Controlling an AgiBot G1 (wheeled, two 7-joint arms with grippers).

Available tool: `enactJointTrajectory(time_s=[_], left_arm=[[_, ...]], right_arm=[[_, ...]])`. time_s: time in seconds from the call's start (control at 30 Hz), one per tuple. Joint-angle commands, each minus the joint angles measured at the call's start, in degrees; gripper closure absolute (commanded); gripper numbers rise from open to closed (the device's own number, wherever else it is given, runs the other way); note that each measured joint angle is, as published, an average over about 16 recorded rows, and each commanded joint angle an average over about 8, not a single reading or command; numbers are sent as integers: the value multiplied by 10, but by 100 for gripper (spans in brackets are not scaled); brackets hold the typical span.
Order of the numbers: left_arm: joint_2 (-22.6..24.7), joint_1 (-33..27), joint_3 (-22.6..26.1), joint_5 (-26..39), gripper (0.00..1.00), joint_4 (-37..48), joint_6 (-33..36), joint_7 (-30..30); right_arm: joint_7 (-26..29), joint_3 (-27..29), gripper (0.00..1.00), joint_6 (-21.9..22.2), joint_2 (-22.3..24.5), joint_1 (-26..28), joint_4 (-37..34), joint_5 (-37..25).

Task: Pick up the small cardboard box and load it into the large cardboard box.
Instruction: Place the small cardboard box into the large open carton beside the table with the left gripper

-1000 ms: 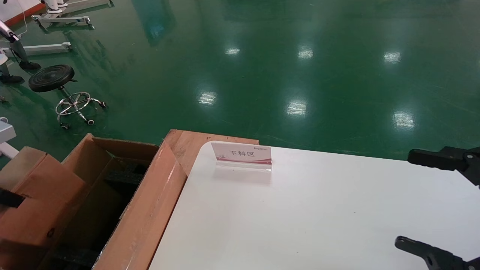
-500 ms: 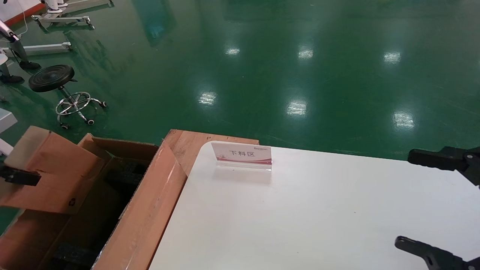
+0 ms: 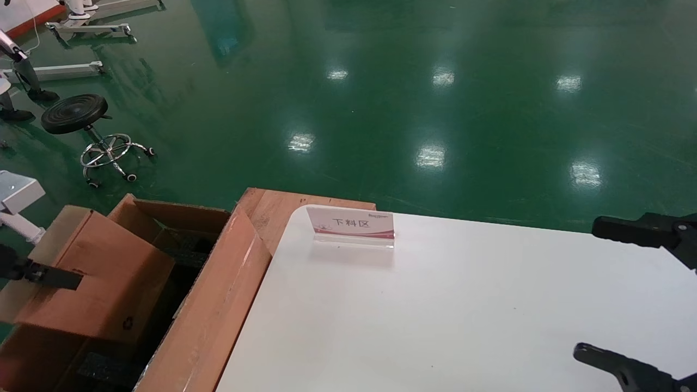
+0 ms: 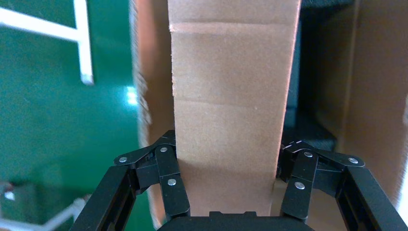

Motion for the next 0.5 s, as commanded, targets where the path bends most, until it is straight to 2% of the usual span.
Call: enactJointTrajectory(time_s=[0.03,0.2,0.5], left_arm=[[6,3,-2,-11,100,0,16,-14],[2,5,-1,-4,100,1,21,-22],[-12,14,-2,25,100,0,-12,-18]], right_arm=[[0,0,0,0,0,0,0,0],[0,0,0,0,0,0,0,0],[0,0,0,0,0,0,0,0]])
